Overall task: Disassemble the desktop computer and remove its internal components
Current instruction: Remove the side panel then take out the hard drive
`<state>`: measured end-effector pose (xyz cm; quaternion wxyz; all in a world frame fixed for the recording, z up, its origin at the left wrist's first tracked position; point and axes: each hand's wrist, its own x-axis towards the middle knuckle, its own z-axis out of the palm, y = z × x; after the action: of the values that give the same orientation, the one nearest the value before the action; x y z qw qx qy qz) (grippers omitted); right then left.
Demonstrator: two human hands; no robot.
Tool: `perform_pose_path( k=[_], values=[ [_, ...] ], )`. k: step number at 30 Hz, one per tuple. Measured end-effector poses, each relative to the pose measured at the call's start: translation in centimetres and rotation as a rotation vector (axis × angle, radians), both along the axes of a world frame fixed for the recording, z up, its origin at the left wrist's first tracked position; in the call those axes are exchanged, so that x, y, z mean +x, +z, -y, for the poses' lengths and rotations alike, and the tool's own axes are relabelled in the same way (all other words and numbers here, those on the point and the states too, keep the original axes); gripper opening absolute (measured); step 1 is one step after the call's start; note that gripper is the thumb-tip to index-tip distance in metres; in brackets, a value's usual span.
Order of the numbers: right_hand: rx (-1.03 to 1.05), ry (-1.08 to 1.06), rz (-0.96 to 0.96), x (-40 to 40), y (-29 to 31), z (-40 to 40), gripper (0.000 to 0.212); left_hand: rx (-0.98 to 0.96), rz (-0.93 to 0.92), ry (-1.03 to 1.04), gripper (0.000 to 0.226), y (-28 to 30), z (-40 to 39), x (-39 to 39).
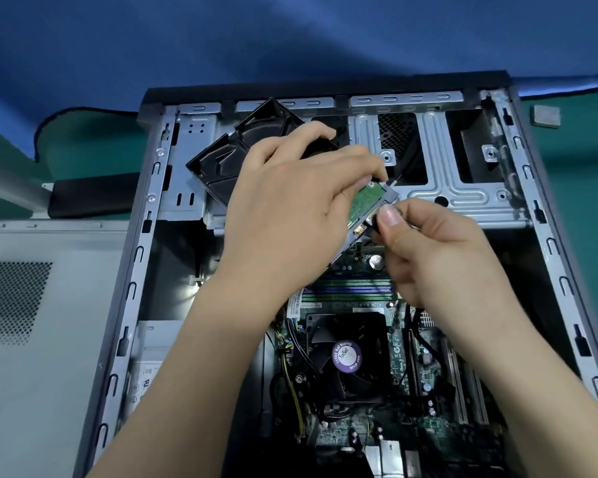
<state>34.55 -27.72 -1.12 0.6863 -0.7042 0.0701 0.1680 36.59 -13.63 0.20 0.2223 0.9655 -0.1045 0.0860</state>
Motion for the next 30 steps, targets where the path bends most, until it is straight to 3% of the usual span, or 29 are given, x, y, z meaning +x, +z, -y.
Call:
perform_pose_path(
  k=[5, 12, 19, 24, 30],
  values=[
    [-0.172, -0.052, 0.129, -1.1, -0.9, -1.1, 0.033, 0.0, 0.006, 0.022, 0.023, -0.1, 0.0, 0.0],
    [-0.032, 0.034, -0.001, 0.0, 0.1, 0.1, 0.031, 0.005, -0.02, -0.023, 0.021, 0.0, -0.3, 0.2],
    [-0.048, -0.064, 0.051, -1.4, -0.4, -1.3, 0.03, 0.004, -0.001, -0.006, 0.021, 0.0, -0.2, 0.2],
    [0.008, 0.058, -0.038, 0.0, 0.3, 0.1, 0.03, -0.015, -0.005, -0.032, 0.02, 0.1, -0.4, 0.2],
    [0.044, -0.081, 0.008, -1.1, 0.0, -1.3, 0.032, 0.004, 0.009, -0.003, 0.022, 0.1, -0.1, 0.1]
  ],
)
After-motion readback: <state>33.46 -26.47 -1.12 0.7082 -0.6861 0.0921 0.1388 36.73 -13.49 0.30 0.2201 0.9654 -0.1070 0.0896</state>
